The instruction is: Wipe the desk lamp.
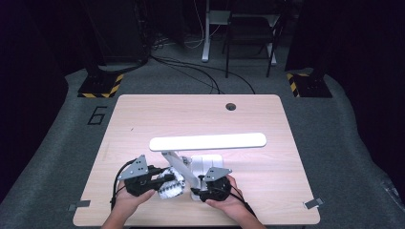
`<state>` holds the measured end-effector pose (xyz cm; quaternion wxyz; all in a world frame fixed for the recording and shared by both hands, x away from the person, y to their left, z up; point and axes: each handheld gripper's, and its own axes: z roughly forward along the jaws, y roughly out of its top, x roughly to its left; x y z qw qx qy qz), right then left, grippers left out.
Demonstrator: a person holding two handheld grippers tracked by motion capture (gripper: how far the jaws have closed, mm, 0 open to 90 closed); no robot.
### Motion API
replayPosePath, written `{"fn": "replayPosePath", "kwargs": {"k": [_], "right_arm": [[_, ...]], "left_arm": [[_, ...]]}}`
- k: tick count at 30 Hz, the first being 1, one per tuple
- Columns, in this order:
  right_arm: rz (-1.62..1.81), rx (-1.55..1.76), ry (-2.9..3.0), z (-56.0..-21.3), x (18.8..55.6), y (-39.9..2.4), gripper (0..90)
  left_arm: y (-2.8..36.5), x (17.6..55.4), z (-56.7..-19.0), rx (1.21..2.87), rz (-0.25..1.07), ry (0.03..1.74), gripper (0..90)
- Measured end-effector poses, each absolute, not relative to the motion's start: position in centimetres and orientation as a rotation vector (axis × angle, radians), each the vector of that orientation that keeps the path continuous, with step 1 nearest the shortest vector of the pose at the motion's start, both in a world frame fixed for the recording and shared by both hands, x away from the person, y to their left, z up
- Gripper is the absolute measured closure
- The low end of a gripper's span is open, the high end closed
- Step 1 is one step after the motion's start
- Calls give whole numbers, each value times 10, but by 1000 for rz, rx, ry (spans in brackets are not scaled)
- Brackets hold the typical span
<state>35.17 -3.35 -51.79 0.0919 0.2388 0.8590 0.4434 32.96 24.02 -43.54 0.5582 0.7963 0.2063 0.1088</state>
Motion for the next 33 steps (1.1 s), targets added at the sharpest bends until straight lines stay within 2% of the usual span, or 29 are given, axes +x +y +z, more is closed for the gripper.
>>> {"fn": "replayPosePath", "kwargs": {"k": [26,33], "right_arm": [[1320,712,2537,-518,351,-33,434],[1322,709,2535,-519,351,-33,434]], "left_arm": [[225,337,-470,1945,197,503,747],[226,336,-466,1941,204,505,748]]}}
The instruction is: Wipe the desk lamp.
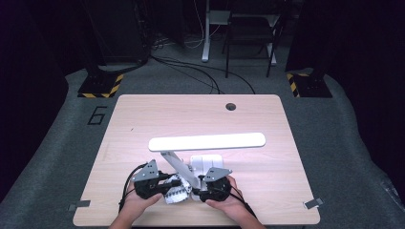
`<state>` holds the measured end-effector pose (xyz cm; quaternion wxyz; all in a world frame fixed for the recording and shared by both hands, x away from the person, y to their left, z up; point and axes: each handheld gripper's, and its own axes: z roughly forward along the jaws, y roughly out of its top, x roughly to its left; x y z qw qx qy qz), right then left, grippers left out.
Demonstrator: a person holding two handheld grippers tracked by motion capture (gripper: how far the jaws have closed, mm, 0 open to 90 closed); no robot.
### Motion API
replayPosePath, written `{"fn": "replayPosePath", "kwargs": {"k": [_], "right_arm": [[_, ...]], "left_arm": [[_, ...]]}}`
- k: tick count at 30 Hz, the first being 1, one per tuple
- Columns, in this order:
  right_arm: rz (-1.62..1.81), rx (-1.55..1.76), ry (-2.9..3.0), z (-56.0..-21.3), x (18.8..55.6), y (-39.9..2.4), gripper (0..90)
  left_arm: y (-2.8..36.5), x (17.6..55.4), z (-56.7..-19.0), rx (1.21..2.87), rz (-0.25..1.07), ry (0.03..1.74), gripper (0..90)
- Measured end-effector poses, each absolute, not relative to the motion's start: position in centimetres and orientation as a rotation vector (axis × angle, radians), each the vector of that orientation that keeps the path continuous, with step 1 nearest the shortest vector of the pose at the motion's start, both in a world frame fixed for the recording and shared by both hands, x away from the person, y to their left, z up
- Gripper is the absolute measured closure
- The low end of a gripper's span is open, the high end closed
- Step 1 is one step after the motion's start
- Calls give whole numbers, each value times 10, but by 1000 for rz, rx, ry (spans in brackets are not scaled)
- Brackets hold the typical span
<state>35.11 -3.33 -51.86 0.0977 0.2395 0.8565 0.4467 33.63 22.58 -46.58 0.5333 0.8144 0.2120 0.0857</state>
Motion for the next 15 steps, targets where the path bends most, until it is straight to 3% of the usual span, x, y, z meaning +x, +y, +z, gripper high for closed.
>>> {"fn": "replayPosePath", "kwargs": {"k": [15], "right_arm": [[1328,700,2527,-519,351,-34,434]], "left_arm": [[242,329,-427,1869,238,508,748]]}}
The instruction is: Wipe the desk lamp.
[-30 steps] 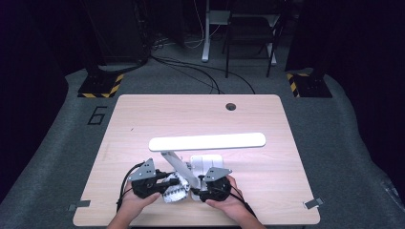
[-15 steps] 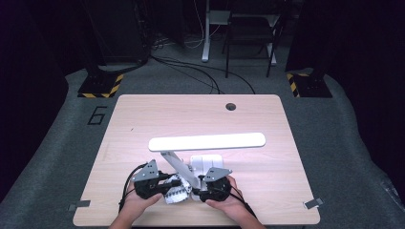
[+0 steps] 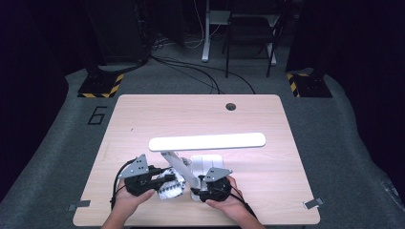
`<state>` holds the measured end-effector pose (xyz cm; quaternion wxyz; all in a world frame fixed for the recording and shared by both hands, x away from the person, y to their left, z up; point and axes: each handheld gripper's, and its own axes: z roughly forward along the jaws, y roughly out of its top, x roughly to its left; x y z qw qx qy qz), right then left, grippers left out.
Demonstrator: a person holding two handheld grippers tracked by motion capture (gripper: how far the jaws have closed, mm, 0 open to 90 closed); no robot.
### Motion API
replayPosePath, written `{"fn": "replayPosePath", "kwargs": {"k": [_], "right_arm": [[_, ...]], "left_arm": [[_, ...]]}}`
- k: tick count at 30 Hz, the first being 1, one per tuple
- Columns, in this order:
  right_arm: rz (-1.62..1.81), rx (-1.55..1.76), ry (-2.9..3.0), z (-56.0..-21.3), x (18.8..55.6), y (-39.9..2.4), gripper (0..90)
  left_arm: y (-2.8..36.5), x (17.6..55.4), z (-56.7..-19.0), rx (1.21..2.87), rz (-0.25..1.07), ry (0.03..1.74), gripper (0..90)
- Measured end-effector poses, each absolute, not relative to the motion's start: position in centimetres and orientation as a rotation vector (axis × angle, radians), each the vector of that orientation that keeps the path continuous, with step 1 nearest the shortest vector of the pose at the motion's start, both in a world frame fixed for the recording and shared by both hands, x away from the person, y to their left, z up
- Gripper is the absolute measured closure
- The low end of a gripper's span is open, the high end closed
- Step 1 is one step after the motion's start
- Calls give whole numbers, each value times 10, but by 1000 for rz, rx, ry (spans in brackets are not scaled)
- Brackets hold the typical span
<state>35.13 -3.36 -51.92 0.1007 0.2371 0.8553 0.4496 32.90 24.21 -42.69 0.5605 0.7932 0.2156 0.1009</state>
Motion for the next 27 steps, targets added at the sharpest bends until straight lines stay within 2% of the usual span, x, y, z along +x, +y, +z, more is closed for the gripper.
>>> {"fn": "replayPosePath", "kwargs": {"k": [14,21,27], "right_arm": [[1336,714,2526,-520,351,-34,434],[1327,714,2525,-519,351,-33,431],[1323,718,2551,-518,352,-34,383]], "left_arm": [[254,328,-384,1882,294,491,749],[258,328,-377,1873,310,492,746],[270,327,-367,1819,325,504,739]]}}
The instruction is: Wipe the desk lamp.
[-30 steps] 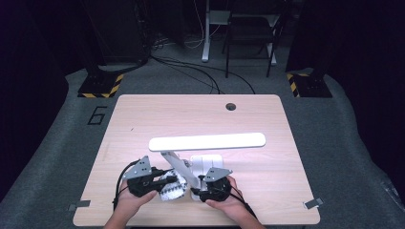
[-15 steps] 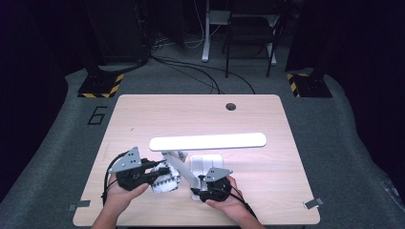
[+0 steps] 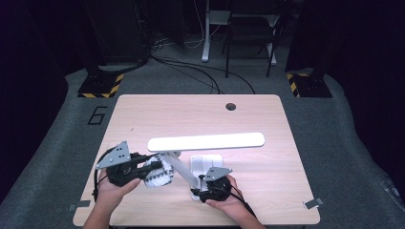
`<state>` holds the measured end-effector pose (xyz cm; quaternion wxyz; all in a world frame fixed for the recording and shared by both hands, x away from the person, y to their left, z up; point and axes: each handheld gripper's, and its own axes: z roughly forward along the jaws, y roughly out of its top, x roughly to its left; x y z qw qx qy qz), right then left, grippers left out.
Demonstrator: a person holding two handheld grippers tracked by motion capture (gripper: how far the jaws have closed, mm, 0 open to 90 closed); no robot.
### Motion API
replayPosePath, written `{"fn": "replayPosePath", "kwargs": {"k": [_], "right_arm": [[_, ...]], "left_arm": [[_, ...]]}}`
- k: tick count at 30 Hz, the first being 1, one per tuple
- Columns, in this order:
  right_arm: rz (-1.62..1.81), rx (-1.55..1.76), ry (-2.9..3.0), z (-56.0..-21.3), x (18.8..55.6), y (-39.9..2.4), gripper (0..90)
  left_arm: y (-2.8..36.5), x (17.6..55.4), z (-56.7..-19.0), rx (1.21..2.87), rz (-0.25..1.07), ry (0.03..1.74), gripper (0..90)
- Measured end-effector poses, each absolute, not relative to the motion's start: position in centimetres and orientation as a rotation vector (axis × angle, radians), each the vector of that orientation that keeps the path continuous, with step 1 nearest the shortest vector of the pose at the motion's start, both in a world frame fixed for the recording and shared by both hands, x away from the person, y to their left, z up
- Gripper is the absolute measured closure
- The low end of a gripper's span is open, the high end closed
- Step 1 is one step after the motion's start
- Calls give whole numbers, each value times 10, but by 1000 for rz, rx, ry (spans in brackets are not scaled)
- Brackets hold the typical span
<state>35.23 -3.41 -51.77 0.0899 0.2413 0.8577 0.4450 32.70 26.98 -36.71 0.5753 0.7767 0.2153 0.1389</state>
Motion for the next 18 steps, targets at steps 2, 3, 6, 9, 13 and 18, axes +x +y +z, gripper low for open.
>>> {"fn": "replayPosePath", "kwargs": {"k": [2,3,6,9,13,18], "right_arm": [[1324,731,2562,-517,352,-36,371],[1318,736,2563,-516,352,-37,365],[1316,733,2565,-514,350,-39,364],[1335,711,2548,-510,347,-42,363],[1323,683,2539,-505,343,-51,405],[1304,711,2593,-510,347,-57,459]], "left_arm": [[272,326,-361,1813,343,495,740],[273,325,-358,1809,350,492,740],[274,322,-351,1814,377,486,740],[276,321,-346,1804,387,487,740],[278,320,-342,1789,398,481,740],[280,318,-336,1778,411,471,740]]}}
